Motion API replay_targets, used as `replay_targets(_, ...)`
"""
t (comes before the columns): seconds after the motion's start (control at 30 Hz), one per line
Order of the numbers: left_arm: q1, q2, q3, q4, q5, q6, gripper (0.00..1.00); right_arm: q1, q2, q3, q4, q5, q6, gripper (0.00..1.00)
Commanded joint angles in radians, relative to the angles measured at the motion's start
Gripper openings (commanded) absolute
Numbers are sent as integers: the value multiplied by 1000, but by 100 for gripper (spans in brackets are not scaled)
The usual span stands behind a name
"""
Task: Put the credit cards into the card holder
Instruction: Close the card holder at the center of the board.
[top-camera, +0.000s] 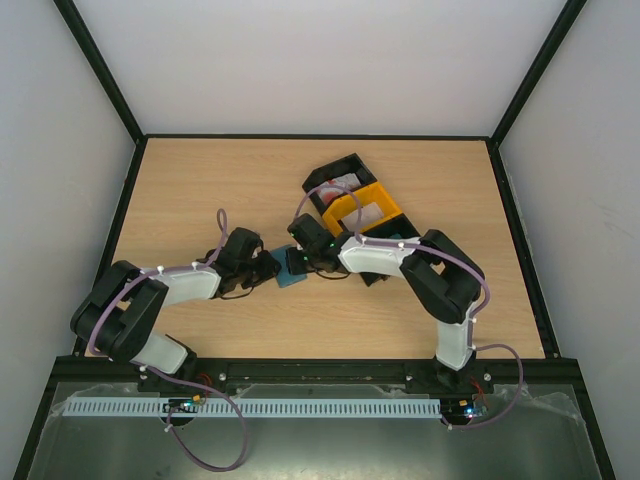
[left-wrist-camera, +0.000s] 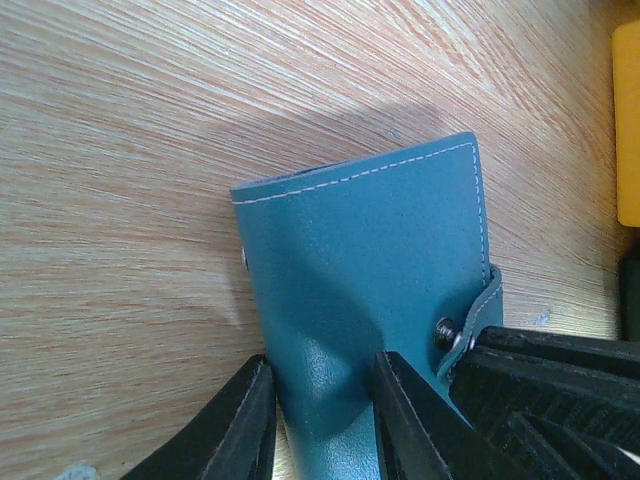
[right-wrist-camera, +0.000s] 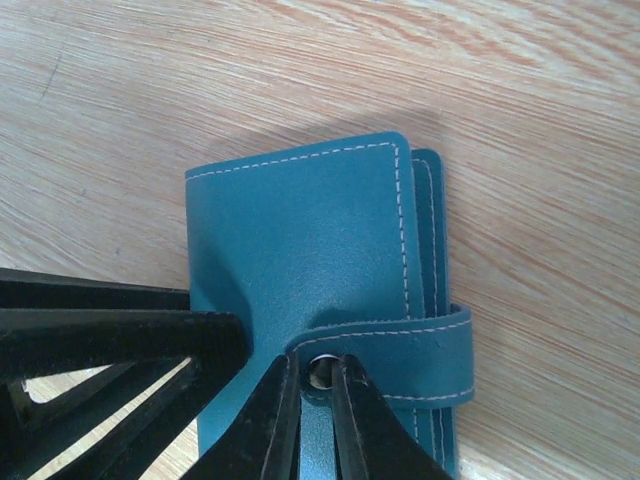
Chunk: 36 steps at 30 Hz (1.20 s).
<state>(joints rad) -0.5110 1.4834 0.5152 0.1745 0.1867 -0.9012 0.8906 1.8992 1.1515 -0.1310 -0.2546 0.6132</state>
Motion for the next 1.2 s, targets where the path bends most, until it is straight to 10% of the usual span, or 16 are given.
replay_targets(0.0, 2, 29, -17, -53, -15, 8, 30, 5, 29, 38, -33, 26, -7, 11)
replay_targets(1.17, 2, 37, -21, -46, -12, 10, 30, 8, 64, 59, -61, 30, -26, 8)
